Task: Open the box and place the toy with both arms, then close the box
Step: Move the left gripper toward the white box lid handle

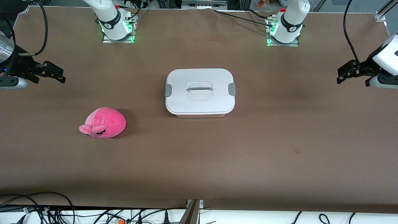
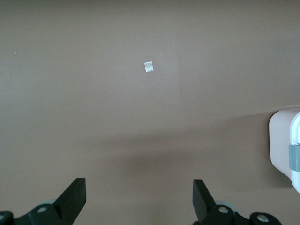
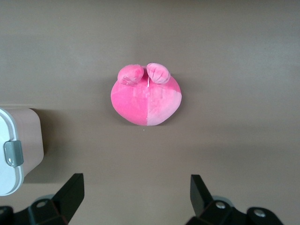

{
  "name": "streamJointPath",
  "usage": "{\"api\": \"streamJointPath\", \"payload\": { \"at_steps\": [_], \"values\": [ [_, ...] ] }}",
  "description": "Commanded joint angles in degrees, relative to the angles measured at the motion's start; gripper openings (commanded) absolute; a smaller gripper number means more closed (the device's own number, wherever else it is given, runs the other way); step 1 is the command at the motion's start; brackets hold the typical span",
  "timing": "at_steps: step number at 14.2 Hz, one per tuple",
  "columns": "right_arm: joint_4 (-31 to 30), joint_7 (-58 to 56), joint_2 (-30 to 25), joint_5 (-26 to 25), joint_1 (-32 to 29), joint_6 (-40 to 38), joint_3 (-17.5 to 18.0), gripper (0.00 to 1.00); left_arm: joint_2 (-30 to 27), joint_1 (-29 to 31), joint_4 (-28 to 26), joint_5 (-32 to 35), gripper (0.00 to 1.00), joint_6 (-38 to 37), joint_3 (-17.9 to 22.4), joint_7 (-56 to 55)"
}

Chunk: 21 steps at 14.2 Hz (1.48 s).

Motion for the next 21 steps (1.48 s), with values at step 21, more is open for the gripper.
{"api": "streamJointPath", "payload": {
  "at_steps": [21],
  "values": [
    [1.75, 0.22, 0.45, -0.4, 0.04, -1.45, 0.7, 1.0, 4.45, -1.23, 6.12, -2.57, 1.0, -11.41, -9.13, 6.32]
  ]
}}
